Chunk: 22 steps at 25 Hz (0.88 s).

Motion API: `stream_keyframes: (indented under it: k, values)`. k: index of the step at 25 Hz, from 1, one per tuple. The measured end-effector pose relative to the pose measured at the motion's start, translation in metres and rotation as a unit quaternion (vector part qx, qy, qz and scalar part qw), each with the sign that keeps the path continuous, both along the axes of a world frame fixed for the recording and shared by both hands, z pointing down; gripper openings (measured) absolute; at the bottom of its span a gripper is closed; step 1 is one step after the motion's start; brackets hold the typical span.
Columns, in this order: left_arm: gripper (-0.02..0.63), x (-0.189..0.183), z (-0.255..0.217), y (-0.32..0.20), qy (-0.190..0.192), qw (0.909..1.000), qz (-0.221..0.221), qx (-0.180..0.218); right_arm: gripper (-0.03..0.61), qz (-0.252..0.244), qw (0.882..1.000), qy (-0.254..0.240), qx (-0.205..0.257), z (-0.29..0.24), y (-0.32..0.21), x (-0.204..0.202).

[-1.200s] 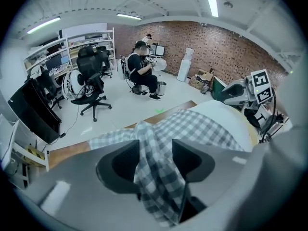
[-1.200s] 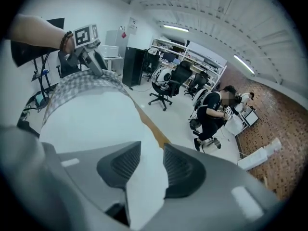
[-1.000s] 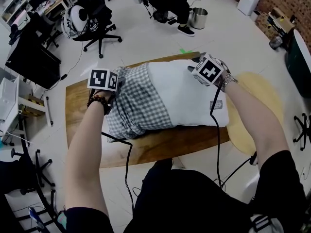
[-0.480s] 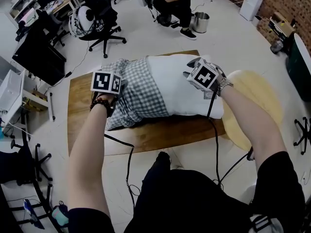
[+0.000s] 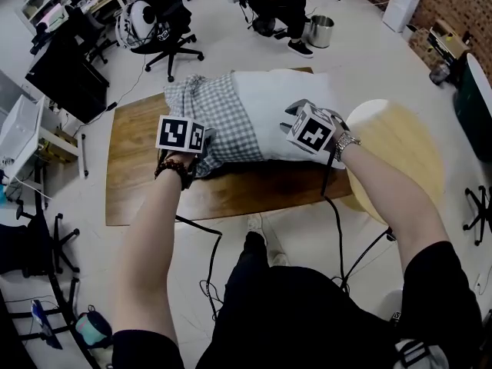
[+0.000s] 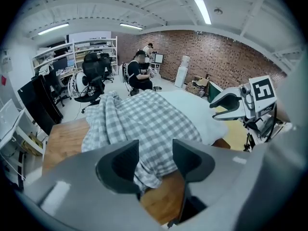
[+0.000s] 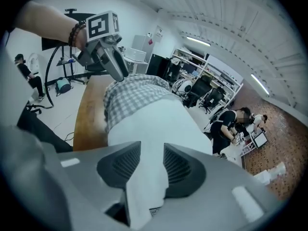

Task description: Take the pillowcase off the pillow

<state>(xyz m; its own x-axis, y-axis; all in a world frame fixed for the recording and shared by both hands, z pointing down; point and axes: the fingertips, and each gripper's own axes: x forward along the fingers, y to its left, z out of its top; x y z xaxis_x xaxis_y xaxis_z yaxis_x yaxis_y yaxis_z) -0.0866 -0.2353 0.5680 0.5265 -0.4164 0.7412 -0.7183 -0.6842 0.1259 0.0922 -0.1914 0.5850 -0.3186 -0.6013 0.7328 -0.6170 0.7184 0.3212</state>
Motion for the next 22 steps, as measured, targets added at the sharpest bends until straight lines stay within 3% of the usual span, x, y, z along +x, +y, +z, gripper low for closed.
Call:
stream_keyframes:
  k: [8, 14, 22]
  values:
    - [0.230, 0.015, 0.033, 0.047, 0.021, 0.9997, -0.006, -0.009, 0.172, -0.035, 0.999, 0.019, 0.009, 0.023, 0.033, -0.028]
    - [0.233, 0.015, 0.047, 0.052, 0.035, 0.9991, -0.024, 0.001, 0.206, -0.053, 0.997, 0.047, 0.031, 0.036, 0.035, -0.050]
    - [0.245, 0.024, 0.069, 0.050, 0.083, 0.9917, -0.056, 0.080, 0.259, -0.060, 0.986, 0.123, 0.100, 0.059, 0.021, -0.055]
